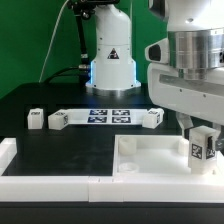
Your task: Assemble one leg
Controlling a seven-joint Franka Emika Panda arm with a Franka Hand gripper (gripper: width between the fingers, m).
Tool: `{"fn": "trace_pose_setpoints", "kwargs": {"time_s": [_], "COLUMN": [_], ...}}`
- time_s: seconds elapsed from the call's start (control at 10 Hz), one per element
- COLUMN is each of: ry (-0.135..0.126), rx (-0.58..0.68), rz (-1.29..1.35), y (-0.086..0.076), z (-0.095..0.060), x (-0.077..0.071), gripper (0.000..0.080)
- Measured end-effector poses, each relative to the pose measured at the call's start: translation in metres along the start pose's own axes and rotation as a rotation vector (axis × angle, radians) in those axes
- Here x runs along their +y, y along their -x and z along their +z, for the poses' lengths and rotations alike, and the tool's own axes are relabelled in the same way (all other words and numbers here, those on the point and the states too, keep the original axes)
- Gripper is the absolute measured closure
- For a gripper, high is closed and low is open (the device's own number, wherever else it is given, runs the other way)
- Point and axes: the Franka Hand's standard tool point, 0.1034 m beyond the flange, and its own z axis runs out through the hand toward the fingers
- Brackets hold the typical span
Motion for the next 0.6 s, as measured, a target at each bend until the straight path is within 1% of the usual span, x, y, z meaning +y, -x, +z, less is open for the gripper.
{"fn": "trace_pose_setpoints", "kwargs": {"time_s": [0.1, 0.2, 0.3, 0.6], "ry": [0.002, 0.007, 0.015, 0.019], "rx": [0.002, -0.001, -0.006, 0.001], "rz": [-0.035, -0.078, -0.107, -0.497], "y": [0.0002, 0.0032, 0.0079, 0.0077], "z": [-0.0001, -0.0001, 0.0001, -0.0011], "x": [-0.0001, -0.001, -0.002, -0.0035], "gripper": [0.0283, 0.0178, 0.0158, 0.015]}}
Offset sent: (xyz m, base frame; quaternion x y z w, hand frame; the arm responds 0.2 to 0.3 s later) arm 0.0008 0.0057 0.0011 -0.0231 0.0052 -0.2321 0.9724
